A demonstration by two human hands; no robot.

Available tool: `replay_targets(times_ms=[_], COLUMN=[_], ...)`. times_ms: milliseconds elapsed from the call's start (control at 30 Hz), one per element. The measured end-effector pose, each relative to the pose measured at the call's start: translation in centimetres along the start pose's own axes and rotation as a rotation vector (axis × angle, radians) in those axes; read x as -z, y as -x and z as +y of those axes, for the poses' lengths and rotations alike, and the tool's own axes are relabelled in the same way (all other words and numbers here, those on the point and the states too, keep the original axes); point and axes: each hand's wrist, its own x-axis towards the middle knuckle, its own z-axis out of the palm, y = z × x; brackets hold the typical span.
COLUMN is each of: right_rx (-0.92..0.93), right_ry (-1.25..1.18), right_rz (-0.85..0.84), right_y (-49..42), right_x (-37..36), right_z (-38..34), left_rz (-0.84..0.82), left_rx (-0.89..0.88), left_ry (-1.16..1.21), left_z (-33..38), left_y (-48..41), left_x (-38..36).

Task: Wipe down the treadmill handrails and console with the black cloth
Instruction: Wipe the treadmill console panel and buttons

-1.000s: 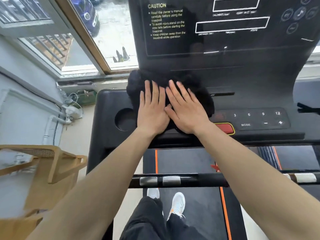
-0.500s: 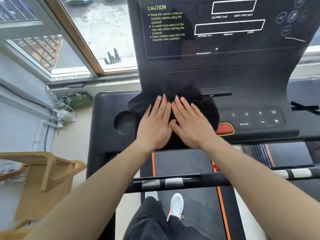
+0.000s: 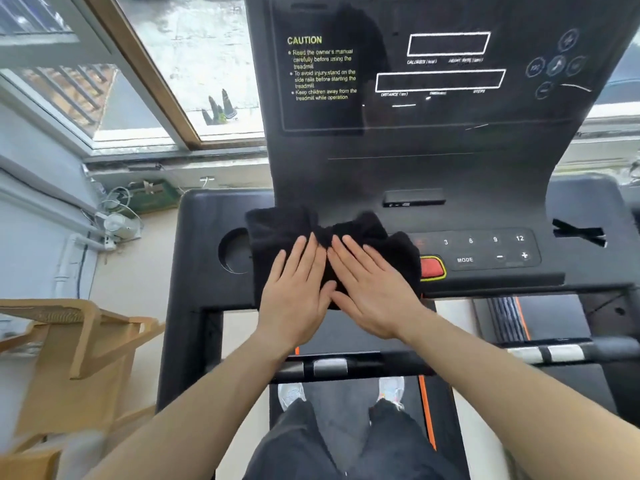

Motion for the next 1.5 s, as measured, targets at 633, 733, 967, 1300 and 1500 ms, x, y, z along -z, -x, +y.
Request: replay_targets(times_ms=[633,733,967,1300,1500], right_rx=[0.428,0.341,0.284,0.483,0.48], right_ry=[0.433,0.442,0.454,0.38,0.468], right_rz=[0.268,0.236,0.244,0.233,0.263], right_y=[-2.2,1.8,4.3,-5.8,-3.6], right_x=[5.6,5.5,5.6,5.9,6.7], right_z=[23.9,29.1,31.2,18.6,22.0], left_rz=[0.049,0.051,0.052,-0.06,-0.074], left_rx=[0.225,0.008,-0.195,0.089,0.011], left_ry=[-0.021,-0.069,-0.12,-0.172,-0.157], left_z=[13.2,16.6,15.8,3.4,7.5], left_y=[-15.0,-16.8,-17.3,-9.9,-11.4], left_x=[0.3,0.3,0.6,2.0,2.7])
